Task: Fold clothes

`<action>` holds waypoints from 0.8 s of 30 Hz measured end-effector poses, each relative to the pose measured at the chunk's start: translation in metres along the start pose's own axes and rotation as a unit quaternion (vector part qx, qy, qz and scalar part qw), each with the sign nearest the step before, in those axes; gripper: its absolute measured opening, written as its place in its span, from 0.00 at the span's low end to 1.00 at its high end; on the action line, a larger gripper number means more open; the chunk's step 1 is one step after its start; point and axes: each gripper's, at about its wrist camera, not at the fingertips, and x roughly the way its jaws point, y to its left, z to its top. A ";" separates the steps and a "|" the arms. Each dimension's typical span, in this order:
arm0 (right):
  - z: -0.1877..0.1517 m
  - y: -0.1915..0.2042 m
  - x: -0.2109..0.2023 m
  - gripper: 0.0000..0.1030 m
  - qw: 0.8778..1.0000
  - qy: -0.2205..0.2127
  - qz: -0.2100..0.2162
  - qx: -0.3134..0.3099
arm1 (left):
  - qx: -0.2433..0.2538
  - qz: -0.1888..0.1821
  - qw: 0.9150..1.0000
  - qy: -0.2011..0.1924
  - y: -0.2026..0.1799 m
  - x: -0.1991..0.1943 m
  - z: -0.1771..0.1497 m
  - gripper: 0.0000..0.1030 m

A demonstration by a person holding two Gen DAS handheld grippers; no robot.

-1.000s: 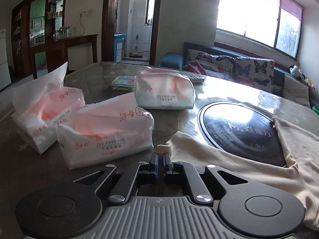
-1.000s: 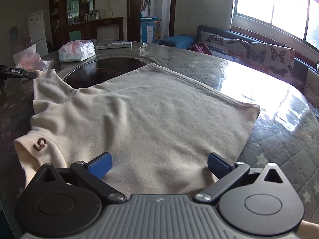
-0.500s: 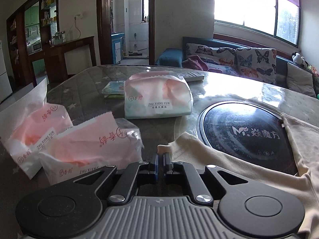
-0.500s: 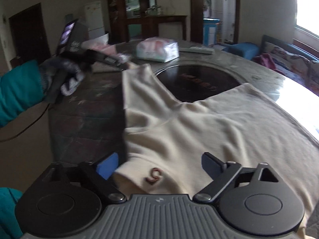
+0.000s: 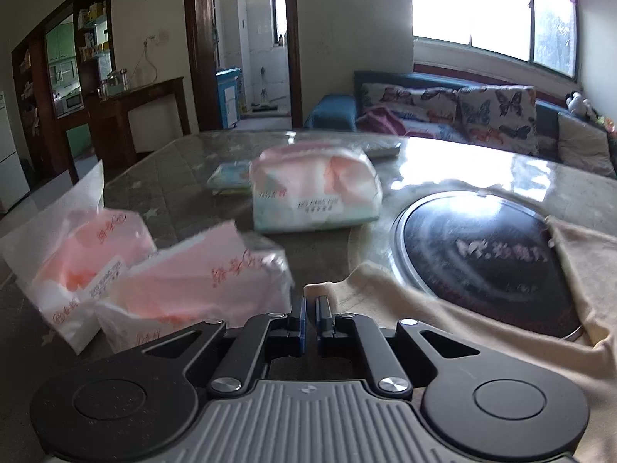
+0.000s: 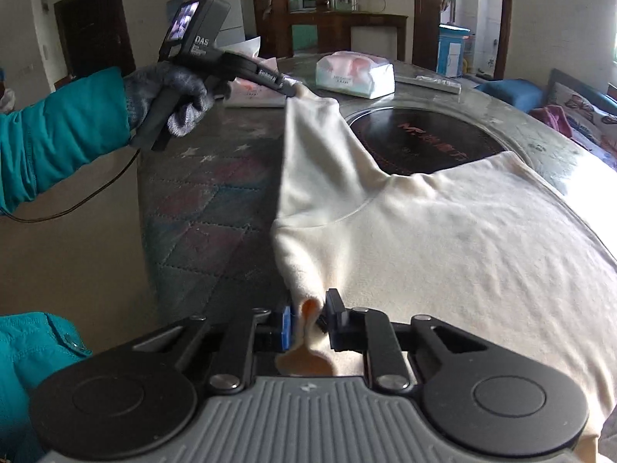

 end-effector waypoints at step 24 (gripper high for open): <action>0.011 0.005 0.002 0.59 0.999 -0.005 0.036 0.021 | 0.044 -0.309 0.949 0.044 -0.115 -0.072 -0.046 0.06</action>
